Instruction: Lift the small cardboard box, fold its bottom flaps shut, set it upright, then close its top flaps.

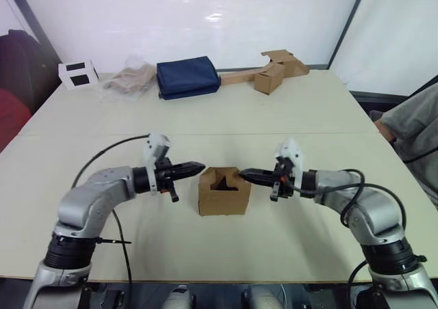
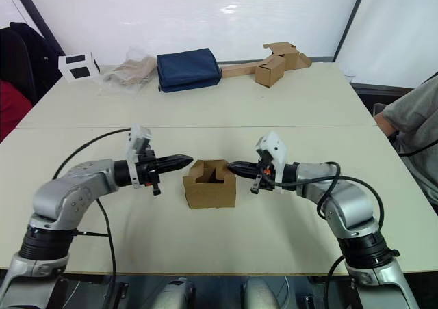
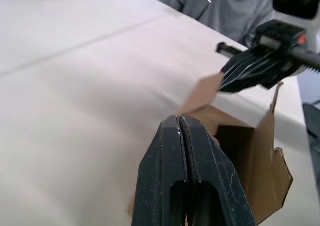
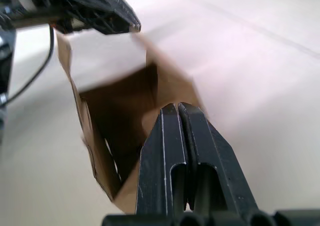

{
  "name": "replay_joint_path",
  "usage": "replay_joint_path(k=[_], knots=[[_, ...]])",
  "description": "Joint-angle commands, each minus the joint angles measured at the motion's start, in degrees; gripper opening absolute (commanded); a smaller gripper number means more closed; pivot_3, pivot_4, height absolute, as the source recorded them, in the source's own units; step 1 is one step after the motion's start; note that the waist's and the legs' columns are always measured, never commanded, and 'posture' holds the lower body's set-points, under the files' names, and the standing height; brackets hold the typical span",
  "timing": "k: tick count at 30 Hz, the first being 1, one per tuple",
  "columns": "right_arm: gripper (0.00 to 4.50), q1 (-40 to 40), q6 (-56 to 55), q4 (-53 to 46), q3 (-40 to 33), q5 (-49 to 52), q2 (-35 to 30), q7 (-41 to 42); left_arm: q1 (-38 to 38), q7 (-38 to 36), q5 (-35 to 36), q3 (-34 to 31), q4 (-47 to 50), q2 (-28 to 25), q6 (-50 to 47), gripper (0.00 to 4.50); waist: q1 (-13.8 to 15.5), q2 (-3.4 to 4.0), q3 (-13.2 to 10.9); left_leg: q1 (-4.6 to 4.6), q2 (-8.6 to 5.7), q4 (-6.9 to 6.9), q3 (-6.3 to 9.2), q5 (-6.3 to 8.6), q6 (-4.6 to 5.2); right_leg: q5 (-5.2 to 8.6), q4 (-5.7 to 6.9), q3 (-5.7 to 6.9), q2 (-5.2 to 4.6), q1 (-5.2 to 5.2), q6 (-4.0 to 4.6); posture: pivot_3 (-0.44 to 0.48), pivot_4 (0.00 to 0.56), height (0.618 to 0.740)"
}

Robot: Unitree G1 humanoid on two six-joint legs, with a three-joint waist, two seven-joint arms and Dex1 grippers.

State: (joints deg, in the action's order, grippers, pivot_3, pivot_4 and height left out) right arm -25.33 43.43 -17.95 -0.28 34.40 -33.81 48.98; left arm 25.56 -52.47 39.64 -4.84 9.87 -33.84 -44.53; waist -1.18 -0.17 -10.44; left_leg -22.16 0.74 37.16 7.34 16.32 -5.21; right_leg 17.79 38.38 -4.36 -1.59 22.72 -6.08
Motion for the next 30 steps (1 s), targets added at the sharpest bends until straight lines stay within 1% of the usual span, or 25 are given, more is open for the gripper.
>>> replay_joint_path(k=[1, 3, 5, 10, 13, 16, 18, 21, 23, 25, 28, 30], knots=[[0.00, -2.18, 2.73, -2.96, -5.48, 5.92, -0.65, -0.81, 4.84, -0.57, 0.84, -3.54, -6.54, -0.39, 1.42, 0.02, 0.15, 0.00, 0.00, 0.00, 0.00, 0.00, 0.00, 0.00, 0.00, 0.00, 0.00, 0.01, 0.00, 0.00, 0.00, 0.000, 0.150, 0.740], [0.00, -3.36, 5.25, -3.78, -7.19, 9.22, -1.38, -0.64, 7.49, -1.73, -2.55, -1.80, -11.96, -0.74, 4.48, 0.02, 0.24, 0.00, 0.00, -0.03, -0.02, 0.04, 0.04, 0.00, 0.00, 0.00, -0.02, 0.07, -0.02, -0.03, 0.00, 0.000, 0.150, 0.740], [0.00, -4.26, 8.71, -6.44, -7.64, 13.55, -2.50, -0.11, 9.62, -4.15, -7.84, 2.77, -17.77, -1.06, 8.85, 0.02, 0.21, 0.00, 0.00, -0.04, -0.03, 0.04, 0.03, 0.00, 0.00, 0.00, -0.05, 0.06, -0.03, -0.04, 0.00, 0.000, 0.150, 0.740], [0.00, -3.75, 13.39, -14.24, -4.45, 18.40, -4.24, -1.33, 14.10, -8.95, -14.74, 8.68, -31.19, 1.98, 16.29, 0.02, -0.05, 0.01, 0.00, -0.04, -0.02, -0.03, 0.03, 0.00, 0.00, 0.00, -0.09, 0.06, -0.01, 0.00, 0.00, 0.000, 0.150, 0.740], [0.00, -1.55, 13.61, -19.39, 0.06, 15.69, -7.05, -1.30, 16.44, -11.63, -17.01, 10.01, -39.02, 4.30, 19.50, 0.02, 0.00, 0.00, 0.00, -0.10, -0.02, 0.00, 0.04, 0.00, 0.00, 0.00, -0.06, 0.07, 0.01, 0.04, 0.00, 0.000, 0.150, 0.740], [0.00, 0.97, 12.06, -22.13, 3.87, 12.50, -9.37, -1.61, 18.37, -14.91, -18.84, 11.26, -44.76, 6.19, 22.07, 0.02, -0.01, -0.02, -0.02, -0.15, -0.03, 0.02, 0.05, 0.00, 0.00, 0.00, -0.07, 0.08, 0.00, 0.07, 0.00, 0.000, 0.150, 0.740], [0.00, 2.01, 12.29, -21.97, 3.09, 14.71, -8.17, -2.25, 19.13, -17.98, -20.56, 12.93, -47.45, 7.28, 24.11, 0.02, -0.01, -0.02, -0.02, -0.15, -0.03, 0.02, 0.06, 0.00, 0.00, 0.00, -0.07, 0.08, 0.00, 0.08, 0.00, 0.000, 0.150, 0.740], [0.00, 1.86, 10.73, -21.69, 4.69, 11.83, -9.14, -2.17, 20.53, -20.80, -21.31, 13.43, -50.35, 9.29, 24.80, 0.02, -0.01, -0.03, -0.02, -0.15, -0.03, 0.05, 0.06, 0.00, 0.00, 0.00, -0.06, 0.09, 0.00, 0.06, 0.00, 0.000, 0.150, 0.740], [0.00, 1.67, 9.83, -21.52, 5.53, 10.40, -9.49, -2.10, 21.04, -21.70, -22.11, 13.45, -51.52, 10.03, 25.60, 0.02, -0.01, -0.03, -0.02, -0.16, -0.03, 0.05, 0.06, 0.00, 0.00, 0.00, -0.06, 0.09, 0.00, 0.07, 0.00, 0.000, 0.150, 0.740], [0.00, 1.25, 7.49, -20.52, 7.95, 6.75, -9.66, -2.04, 21.43, -22.26, -22.75, 13.41, -52.47, 10.92, 26.26, 0.02, -0.18, -0.03, -0.02, -0.17, -0.03, 0.05, 0.07, 0.00, 0.00, 0.00, -0.06, 0.09, 0.01, 0.08, 0.00, 0.000, 0.150, 0.740], [0.00, 0.51, 5.46, -17.67, 9.14, 5.40, -6.99, -2.49, 21.50, -23.19, -23.23, 12.98, -53.03, 11.67, 27.06, 0.02, -0.27, -0.03, -0.02, -0.16, -0.03, 0.05, 0.08, 0.00, 0.00, 0.00, -0.05, 0.09, 0.02, 0.08, 0.00, 0.000, 0.150, 0.740], [0.00, -0.21, 4.39, -16.47, 10.23, 3.76, -6.53, -2.29, 21.50, -23.15, -23.48, 12.62, -53.17, 12.01, 27.24, 0.02, -0.37, -0.03, -0.02, -0.16, -0.03, 0.05, 0.09, 0.00, 0.00, 0.00, -0.05, 0.09, 0.02, 0.08, 0.00, 0.000, 0.150, 0.740]])
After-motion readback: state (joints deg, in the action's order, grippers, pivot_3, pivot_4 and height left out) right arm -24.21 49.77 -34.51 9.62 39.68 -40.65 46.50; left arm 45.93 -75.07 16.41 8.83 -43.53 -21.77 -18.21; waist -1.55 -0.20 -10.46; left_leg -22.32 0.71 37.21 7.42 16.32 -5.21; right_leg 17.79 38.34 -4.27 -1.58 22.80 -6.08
